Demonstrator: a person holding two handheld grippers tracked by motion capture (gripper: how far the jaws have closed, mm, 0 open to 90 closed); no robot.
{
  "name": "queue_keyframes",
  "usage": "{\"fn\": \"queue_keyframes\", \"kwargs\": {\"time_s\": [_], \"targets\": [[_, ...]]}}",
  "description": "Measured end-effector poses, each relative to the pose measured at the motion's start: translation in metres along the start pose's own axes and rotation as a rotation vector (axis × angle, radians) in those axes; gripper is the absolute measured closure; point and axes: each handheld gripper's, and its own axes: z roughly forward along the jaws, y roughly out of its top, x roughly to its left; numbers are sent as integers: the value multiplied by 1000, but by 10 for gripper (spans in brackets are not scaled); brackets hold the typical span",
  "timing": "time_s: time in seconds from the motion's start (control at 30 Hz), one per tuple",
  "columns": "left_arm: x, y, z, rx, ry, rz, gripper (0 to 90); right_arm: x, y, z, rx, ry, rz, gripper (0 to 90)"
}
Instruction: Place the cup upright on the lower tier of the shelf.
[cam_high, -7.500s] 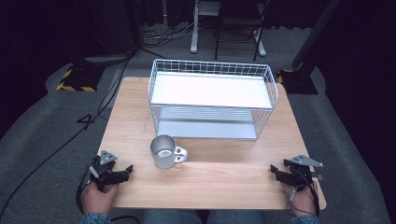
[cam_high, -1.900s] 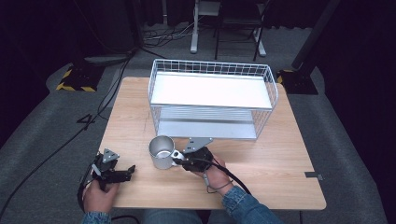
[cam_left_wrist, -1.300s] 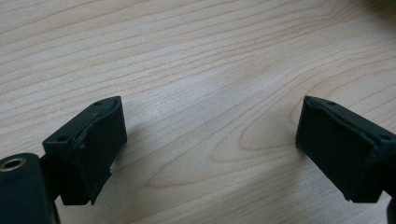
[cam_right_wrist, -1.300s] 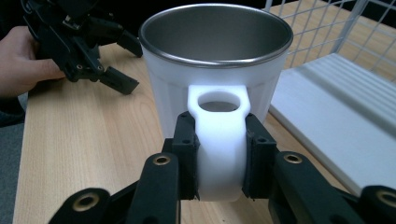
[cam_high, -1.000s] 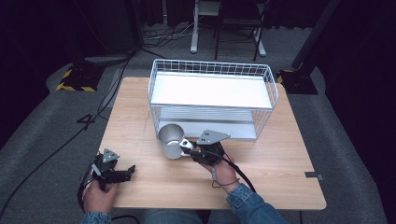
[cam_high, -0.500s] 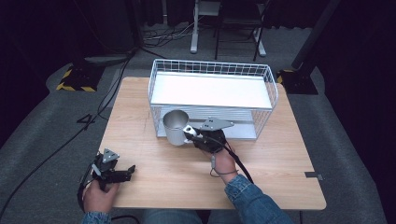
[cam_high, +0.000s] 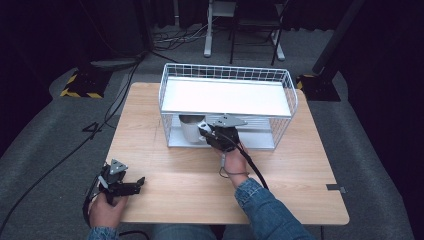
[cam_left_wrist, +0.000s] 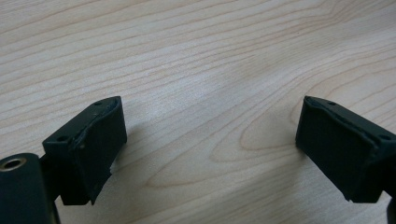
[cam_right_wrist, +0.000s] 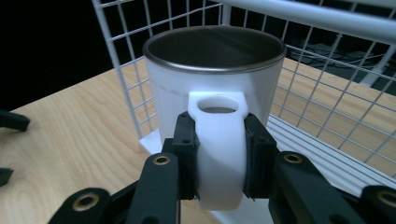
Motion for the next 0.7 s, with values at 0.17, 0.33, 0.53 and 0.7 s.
{"fn": "queue_keyframes", "kwargs": {"time_s": [0.17,0.33,0.53,0.7], "targets": [[0,0,0,-1,-1,0,90,-3,-3,8,0,-37,6,715],[0,0,0,0,0,0,90,-4,-5,16,10,-65,-14,715],[0,0,0,-1,-1,0,90,-6,-10,23,23,-81,2,714],[0,0,0,0,0,0,90,-6,-13,27,31,-92,6,713]]}}
